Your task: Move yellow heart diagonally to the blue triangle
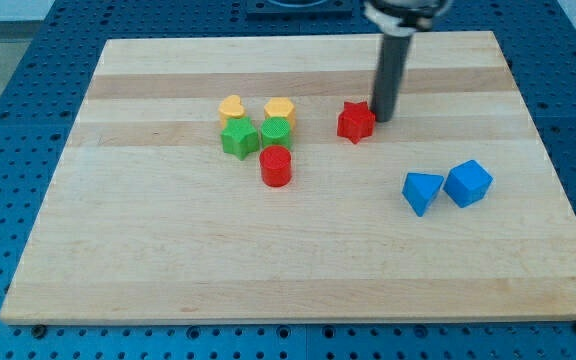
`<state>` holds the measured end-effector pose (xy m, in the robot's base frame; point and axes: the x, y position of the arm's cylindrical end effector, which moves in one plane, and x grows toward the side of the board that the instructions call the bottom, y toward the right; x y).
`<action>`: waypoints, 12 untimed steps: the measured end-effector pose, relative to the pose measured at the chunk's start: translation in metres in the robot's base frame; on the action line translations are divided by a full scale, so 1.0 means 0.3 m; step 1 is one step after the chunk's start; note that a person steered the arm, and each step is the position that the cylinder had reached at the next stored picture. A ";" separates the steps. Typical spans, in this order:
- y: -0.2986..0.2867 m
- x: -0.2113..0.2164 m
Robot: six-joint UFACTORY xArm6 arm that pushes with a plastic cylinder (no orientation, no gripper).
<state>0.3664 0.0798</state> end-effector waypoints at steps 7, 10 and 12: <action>-0.288 -0.055; -0.322 -0.193; -0.684 -0.193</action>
<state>0.3086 -0.1253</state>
